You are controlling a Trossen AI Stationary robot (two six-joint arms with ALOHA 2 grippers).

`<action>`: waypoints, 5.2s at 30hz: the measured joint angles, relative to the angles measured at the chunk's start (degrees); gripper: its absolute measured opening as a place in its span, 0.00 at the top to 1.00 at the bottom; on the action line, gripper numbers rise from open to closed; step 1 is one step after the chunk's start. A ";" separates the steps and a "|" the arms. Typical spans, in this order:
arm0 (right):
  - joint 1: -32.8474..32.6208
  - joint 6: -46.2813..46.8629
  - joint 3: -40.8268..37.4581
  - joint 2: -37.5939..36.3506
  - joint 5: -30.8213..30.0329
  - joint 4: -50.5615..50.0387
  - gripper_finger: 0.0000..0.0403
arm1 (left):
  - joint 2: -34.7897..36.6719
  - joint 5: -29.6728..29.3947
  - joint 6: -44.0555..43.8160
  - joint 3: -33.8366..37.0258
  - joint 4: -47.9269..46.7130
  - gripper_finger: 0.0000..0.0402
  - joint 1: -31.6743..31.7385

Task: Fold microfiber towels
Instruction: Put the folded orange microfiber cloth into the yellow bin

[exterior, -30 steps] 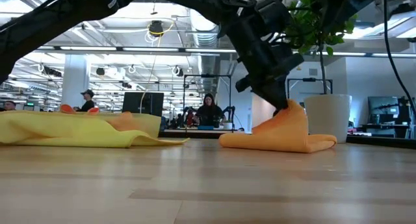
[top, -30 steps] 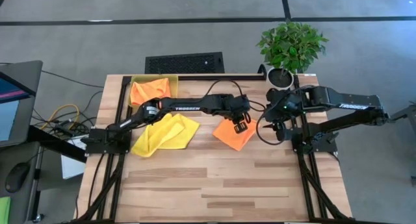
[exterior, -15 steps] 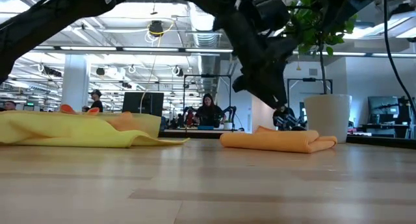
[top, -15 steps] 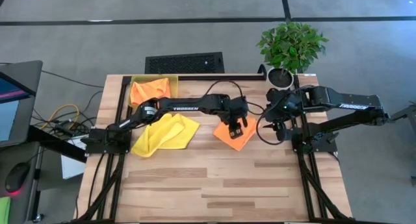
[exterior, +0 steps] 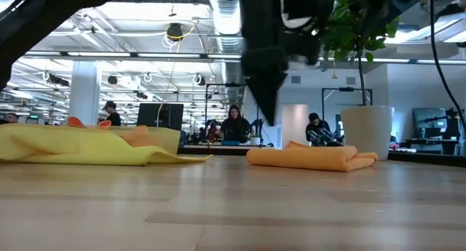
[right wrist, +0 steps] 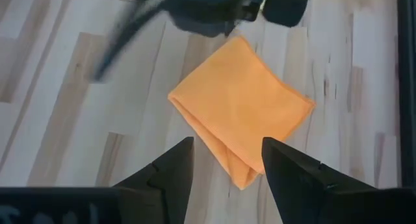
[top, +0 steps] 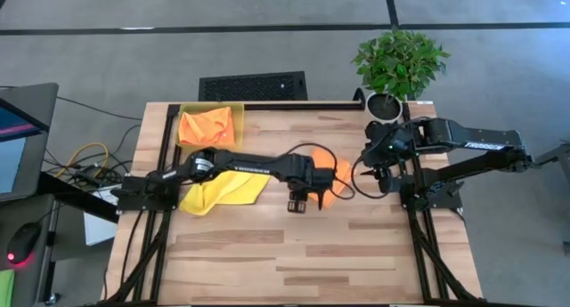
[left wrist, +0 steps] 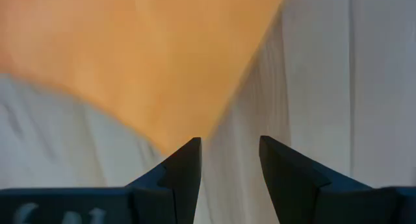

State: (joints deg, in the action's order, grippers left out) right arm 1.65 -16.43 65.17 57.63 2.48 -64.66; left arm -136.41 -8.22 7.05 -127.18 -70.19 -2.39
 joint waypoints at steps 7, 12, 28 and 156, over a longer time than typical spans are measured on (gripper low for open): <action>-0.02 0.00 0.00 0.00 0.03 -0.04 0.49 | -1.64 -2.98 6.13 -0.05 2.72 0.63 -1.06; -0.02 0.00 0.00 0.02 0.09 -0.04 0.49 | -3.02 -3.18 6.90 -0.04 3.70 0.63 -0.78; -0.02 -0.02 0.00 0.04 0.09 0.25 0.49 | -8.10 -5.73 10.67 -0.13 3.22 0.63 0.49; 21.44 -6.62 0.00 0.02 -4.20 12.96 0.49 | 20.87 -27.03 33.48 43.44 -19.90 0.99 50.70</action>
State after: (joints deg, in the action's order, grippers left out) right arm 23.09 -23.05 65.17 57.65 -1.72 -51.70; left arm -115.54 -35.25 40.52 -83.74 -90.09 48.31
